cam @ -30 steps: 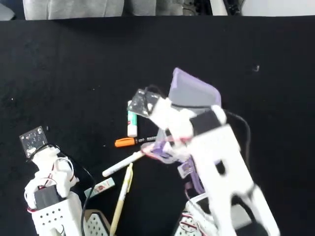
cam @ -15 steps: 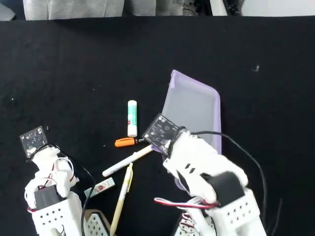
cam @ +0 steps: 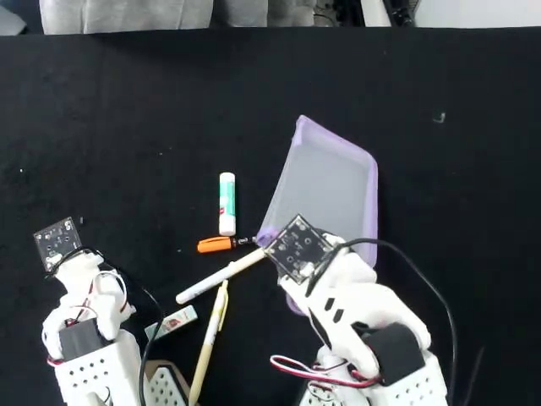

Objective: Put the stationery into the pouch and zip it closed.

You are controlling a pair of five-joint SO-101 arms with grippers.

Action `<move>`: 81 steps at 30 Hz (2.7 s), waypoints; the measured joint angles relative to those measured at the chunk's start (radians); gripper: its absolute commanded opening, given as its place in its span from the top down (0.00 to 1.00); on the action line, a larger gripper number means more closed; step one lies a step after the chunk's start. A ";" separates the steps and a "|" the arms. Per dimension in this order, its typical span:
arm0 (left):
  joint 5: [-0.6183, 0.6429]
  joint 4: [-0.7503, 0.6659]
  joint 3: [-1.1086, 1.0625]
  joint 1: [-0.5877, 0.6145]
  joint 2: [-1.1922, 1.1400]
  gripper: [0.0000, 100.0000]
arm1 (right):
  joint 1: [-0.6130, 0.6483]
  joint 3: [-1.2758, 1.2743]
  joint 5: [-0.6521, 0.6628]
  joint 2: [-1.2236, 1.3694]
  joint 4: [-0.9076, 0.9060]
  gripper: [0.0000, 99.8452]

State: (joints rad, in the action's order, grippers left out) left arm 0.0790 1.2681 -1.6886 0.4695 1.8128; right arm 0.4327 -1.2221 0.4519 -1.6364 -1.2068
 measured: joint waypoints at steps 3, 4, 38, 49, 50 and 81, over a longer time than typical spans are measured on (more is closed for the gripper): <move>0.000 0.000 0.000 -0.058 0.000 0.97 | 0.000 0.000 0.000 -0.023 0.000 0.99; 0.000 0.000 0.000 -0.089 0.000 0.97 | 0.000 0.000 0.000 -0.028 0.000 0.99; -0.172 -0.328 0.123 -0.651 0.000 0.66 | 0.000 0.000 0.000 -0.037 0.032 0.99; -0.008 -0.328 0.262 -0.799 0.002 0.66 | 0.029 -0.026 0.000 -0.037 0.044 0.99; -0.005 -0.328 0.265 -0.819 0.002 0.66 | 0.040 -0.026 0.000 -0.037 0.044 0.99; -0.155 -0.723 0.021 -0.841 0.000 0.66 | 0.058 -0.028 -0.002 -0.037 0.044 0.99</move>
State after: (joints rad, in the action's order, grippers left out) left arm -0.0760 0.5455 -1.6671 -0.3713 1.8128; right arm 0.4910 -1.2497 0.4503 -1.6732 -1.1623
